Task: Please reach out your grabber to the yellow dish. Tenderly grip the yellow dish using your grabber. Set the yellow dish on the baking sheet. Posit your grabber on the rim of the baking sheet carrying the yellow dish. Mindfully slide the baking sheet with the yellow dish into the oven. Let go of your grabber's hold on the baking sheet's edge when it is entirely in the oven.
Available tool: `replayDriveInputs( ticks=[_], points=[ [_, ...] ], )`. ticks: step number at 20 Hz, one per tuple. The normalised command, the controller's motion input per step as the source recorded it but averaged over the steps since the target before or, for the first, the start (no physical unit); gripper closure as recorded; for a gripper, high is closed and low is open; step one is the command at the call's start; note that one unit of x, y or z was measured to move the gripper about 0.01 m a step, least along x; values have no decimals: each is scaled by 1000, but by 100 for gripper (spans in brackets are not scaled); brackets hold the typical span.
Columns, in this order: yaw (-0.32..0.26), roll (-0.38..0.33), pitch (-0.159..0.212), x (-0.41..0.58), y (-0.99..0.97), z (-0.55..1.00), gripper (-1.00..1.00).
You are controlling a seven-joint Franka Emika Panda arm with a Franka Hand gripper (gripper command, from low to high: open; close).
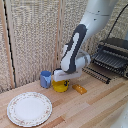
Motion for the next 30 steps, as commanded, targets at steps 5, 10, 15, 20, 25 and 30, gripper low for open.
replayDriveInputs(
  ticks=[5,10,15,20,25,30],
  points=[
    [-4,0,39,226,-291,926,100],
    [-15,0,3,369,-283,857,100],
    [-137,0,0,340,-420,770,100],
    [-261,-14,0,269,-315,615,100],
    [-313,-35,0,209,-166,558,100],
    [-312,-27,-8,191,-182,489,100]
  ],
)
